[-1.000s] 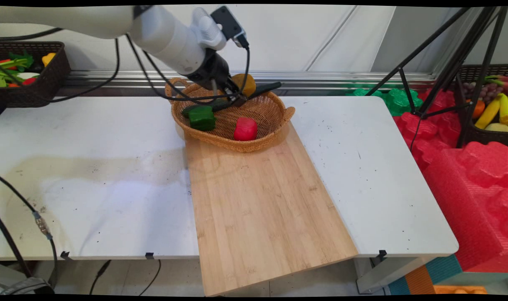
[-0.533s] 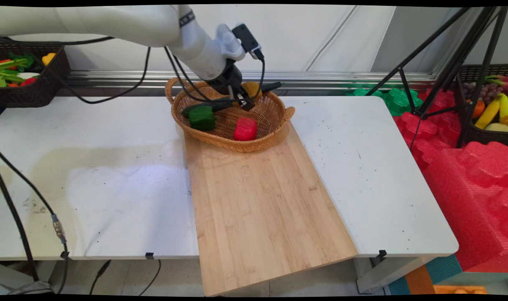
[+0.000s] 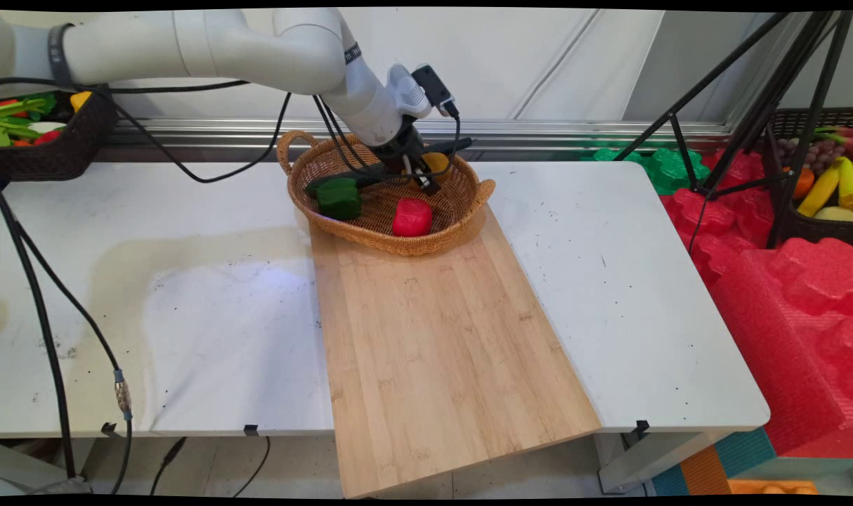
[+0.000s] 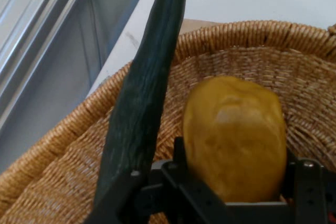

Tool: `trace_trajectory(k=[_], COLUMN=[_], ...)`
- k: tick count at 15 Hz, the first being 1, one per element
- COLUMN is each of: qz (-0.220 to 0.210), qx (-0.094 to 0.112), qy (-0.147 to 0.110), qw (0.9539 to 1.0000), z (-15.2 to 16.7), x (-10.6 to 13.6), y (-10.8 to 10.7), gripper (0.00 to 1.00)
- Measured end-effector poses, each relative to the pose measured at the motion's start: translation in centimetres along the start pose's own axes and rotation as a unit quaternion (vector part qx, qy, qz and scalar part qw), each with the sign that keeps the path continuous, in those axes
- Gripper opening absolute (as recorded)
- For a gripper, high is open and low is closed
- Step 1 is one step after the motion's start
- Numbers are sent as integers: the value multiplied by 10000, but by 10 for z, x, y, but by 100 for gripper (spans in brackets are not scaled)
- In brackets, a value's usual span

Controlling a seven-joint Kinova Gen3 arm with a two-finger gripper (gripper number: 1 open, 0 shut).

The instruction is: Place the picked object in the vegetable basket

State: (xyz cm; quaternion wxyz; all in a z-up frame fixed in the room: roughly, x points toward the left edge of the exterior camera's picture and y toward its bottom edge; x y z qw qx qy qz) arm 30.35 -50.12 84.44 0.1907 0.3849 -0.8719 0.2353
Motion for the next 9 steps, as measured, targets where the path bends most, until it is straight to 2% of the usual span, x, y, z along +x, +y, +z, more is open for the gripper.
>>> trace_trajectory(k=[6, 7, 9], qz=[-107, -129, -164], qx=[-97, -99, -93], qy=[-27, -21, 6], qw=[9999, 9999, 9998], z=[14, 14, 10], x=[1, 1, 1], y=[0, 1, 3], gripper=[0, 100, 100])
